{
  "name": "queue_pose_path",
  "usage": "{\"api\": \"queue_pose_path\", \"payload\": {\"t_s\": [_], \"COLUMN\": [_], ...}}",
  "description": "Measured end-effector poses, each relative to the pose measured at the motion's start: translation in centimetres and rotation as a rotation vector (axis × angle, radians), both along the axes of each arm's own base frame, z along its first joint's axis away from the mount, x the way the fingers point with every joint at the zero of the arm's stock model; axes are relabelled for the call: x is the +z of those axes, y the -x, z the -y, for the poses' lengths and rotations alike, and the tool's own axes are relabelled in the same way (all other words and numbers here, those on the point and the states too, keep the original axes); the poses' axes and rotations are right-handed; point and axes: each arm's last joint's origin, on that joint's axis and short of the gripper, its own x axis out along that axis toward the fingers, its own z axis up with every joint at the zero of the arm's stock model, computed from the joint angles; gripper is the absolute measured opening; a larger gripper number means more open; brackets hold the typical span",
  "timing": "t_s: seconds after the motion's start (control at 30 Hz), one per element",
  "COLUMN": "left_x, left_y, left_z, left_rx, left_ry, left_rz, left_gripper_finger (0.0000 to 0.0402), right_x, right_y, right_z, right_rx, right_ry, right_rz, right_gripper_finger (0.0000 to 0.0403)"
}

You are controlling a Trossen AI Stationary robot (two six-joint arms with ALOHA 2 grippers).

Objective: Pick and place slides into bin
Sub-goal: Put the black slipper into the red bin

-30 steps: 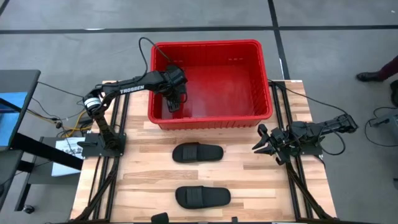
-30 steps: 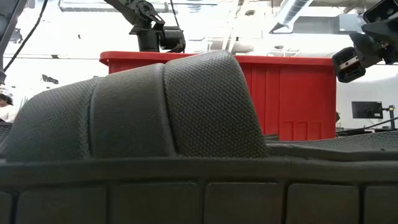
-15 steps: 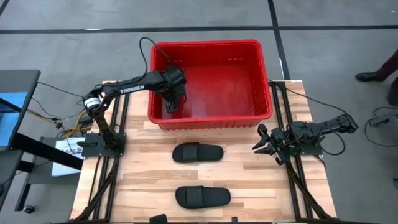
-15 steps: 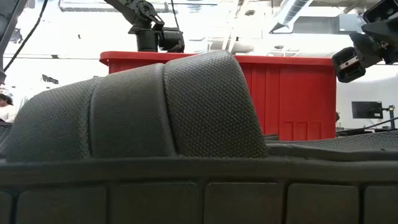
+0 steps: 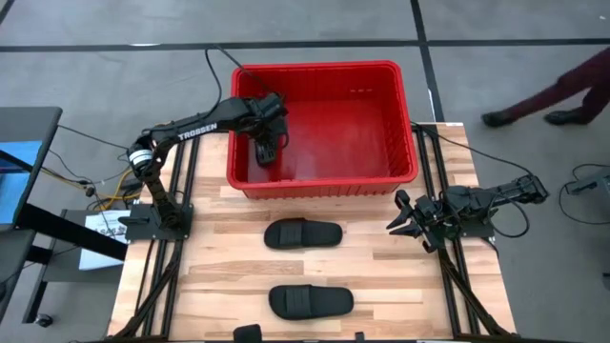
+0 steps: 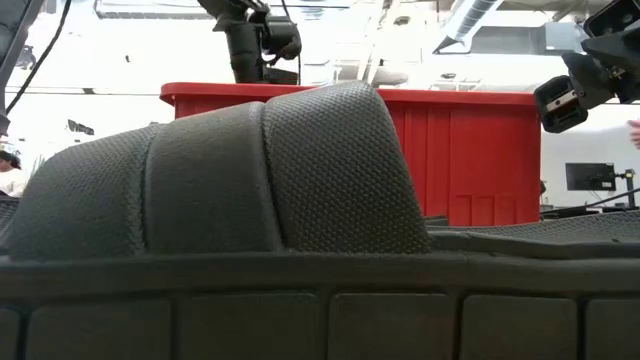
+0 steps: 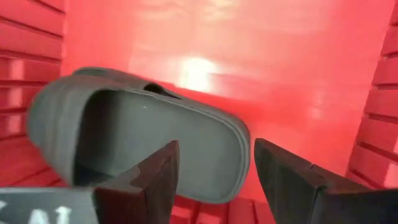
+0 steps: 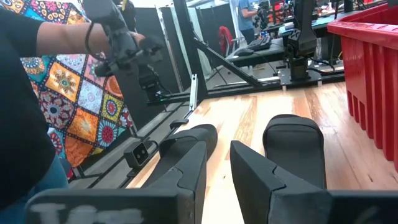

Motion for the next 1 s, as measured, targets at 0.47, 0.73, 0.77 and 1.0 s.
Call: {"api": "queue_pose_path", "payload": {"t_s": [0.47,0.73,0.77,1.0], "left_x": [8.1,14.5,15.3,20.3], "left_y": [0.6,1.5,1.7,3.6], "left_z": [0.3,1.0,1.1,2.3], "left_rx": [0.033,0.075,0.088,0.157], "left_ry": [-0.068,-0.134,-0.141,-0.176], "left_rz": [0.138,0.377,0.41,0.637], "left_gripper_finger": [0.0199,0.0199,0.0199,0.0195], "right_x": [0.0,0.0,0.0,0.0], "right_y": [0.0,0.0,0.0,0.0], "right_z": [0.0,0.0,0.0,0.0], "right_rx": [0.0,0.0,-0.001,0.0], "right_ry": [0.0,0.0,0.0,0.0], "right_rz": [0.0,0.0,0.0,0.0], "right_gripper_finger": [0.0065,0.0065,0.0065,0.0065]}}
